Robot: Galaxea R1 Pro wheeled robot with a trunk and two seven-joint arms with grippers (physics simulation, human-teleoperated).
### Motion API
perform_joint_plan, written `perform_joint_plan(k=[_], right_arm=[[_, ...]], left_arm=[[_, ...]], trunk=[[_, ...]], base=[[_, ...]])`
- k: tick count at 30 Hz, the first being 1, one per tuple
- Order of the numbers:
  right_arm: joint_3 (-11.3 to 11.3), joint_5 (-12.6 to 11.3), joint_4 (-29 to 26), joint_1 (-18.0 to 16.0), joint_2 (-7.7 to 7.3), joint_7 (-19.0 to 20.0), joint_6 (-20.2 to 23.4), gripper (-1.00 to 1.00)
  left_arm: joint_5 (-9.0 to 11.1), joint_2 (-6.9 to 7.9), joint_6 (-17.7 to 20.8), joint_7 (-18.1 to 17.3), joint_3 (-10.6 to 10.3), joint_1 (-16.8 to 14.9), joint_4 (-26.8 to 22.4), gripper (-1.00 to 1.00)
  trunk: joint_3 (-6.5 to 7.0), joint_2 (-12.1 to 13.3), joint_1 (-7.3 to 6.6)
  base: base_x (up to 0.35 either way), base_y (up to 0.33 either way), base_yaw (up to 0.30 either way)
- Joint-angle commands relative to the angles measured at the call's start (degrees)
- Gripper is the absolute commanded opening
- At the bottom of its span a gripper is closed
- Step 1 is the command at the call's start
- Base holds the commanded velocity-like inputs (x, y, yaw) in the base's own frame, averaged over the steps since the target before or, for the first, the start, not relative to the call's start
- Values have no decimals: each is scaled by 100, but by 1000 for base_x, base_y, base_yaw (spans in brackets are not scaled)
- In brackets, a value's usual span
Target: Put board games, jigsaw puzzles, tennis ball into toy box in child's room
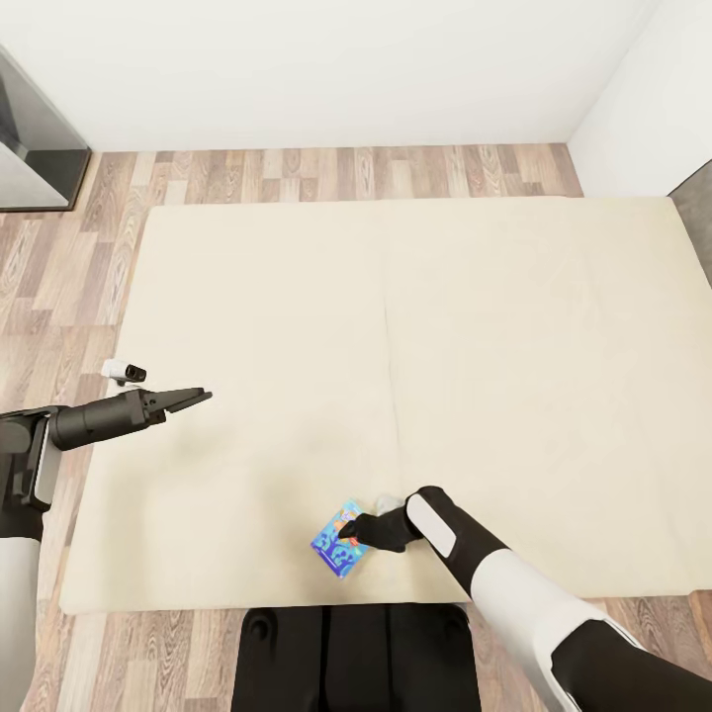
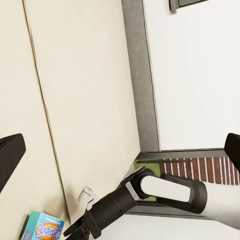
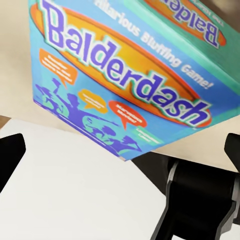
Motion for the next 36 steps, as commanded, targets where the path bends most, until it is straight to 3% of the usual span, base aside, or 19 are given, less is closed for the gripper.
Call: perform_joint_plan(k=[1,6,15,27,36], right_arm=[[25,-6,-4,-5,0,-8,11,100],[54,98,-8,-6,10,-6,6,100],[65,512,-272,-7,35,16,-12,100],[74,572,-366,-7,95,19,-37,100],[76,581,-357,1,125,35,-285,100]], left_arm=[[-5,2,61,-25,1,-1,-1,100],[-5,2,61,-25,1,-1,-1,100],[-5,2,61,-25,2,-1,-1,100],[-5,1,61,-25,-4,-1,-1,100],[-5,0,61,-25,-4,-1,-1,100]], trunk=[[-6,-9,3],[-6,-9,3],[-6,-9,3],[-6,-9,3],[-6,-9,3]], base=[[0,0,0],[0,0,0],[0,0,0],[0,0,0],[0,0,0]])
